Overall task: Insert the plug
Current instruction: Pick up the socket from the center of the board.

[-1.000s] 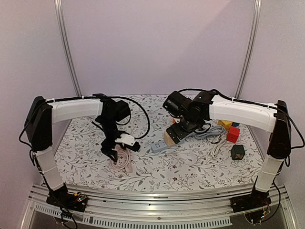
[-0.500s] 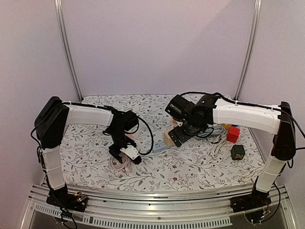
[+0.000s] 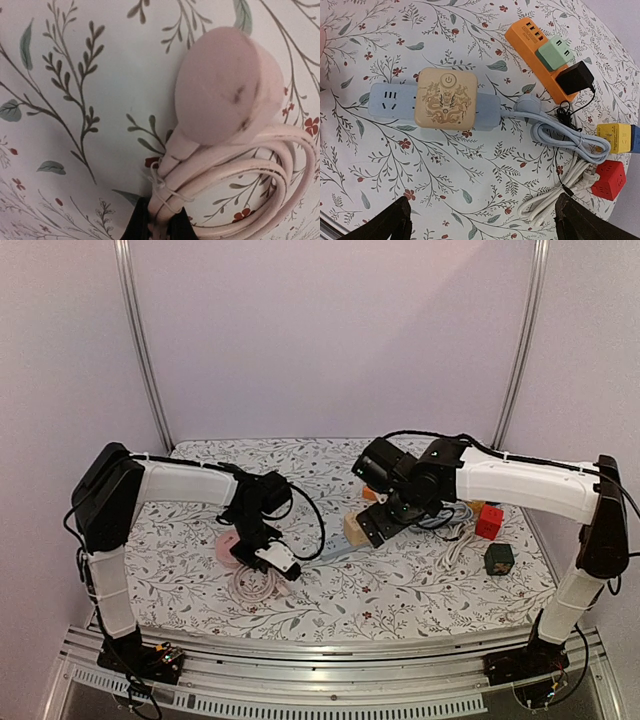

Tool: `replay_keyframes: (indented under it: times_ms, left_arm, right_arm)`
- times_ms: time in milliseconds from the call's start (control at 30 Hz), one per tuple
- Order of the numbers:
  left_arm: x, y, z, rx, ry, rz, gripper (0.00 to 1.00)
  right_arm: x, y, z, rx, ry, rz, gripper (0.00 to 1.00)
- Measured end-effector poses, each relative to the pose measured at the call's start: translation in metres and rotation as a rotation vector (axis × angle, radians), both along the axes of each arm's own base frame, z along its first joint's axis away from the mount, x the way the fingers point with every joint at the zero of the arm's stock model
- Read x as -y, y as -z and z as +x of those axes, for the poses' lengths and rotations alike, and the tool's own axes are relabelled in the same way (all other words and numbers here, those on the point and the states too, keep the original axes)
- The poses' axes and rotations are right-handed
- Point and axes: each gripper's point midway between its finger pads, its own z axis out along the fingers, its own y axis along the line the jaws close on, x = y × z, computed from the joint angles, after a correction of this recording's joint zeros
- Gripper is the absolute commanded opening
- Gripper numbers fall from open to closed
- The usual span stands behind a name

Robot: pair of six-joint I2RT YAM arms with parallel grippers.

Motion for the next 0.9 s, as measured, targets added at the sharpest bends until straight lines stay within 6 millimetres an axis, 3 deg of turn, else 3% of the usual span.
replay_keyframes:
  times_ms: [67, 167, 233, 333, 467, 600, 667, 767, 900]
  left_arm:
    - [0.004, -0.006, 0.003, -0.004, -0.055, -0.008, 0.00]
    - [0.020, -0.039, 0.014, -0.029, -0.173, -0.068, 0.00]
    - [0.045, -0.081, 0.027, -0.050, -0.268, -0.178, 0.00]
    - [0.077, -0.164, 0.045, -0.045, -0.398, -0.399, 0.00]
    - [0.086, -0.268, 0.047, -0.051, -0.594, -0.636, 0.00]
    - [0.081, -0.348, 0.048, -0.091, -0.779, -0.837, 0.00]
    - [0.075, -0.375, 0.056, -0.081, -0.876, -0.910, 0.00]
    - [0.067, -0.399, 0.073, -0.029, -1.013, -0.987, 0.00]
    - [0.057, -0.416, 0.092, 0.036, -1.151, -1.052, 0.00]
  right_arm:
    - [0.003, -0.006, 0.000, 0.016, 0.002, 0.009, 0.99]
    - [0.009, -0.024, -0.002, 0.060, -0.010, 0.041, 0.99]
    - [0.014, -0.040, -0.005, 0.099, -0.029, 0.082, 0.99]
    - [0.019, -0.073, -0.015, 0.172, -0.086, 0.213, 0.99]
    - [0.017, -0.122, -0.031, 0.306, -0.202, 0.444, 0.99]
    - [-0.004, -0.159, -0.044, 0.414, -0.343, 0.650, 0.99]
    - [-0.022, -0.173, -0.039, 0.452, -0.359, 0.720, 0.99]
    - [-0.054, -0.189, -0.024, 0.473, -0.307, 0.838, 0.99]
    - [-0.101, -0.200, -0.011, 0.467, -0.270, 1.016, 0.99]
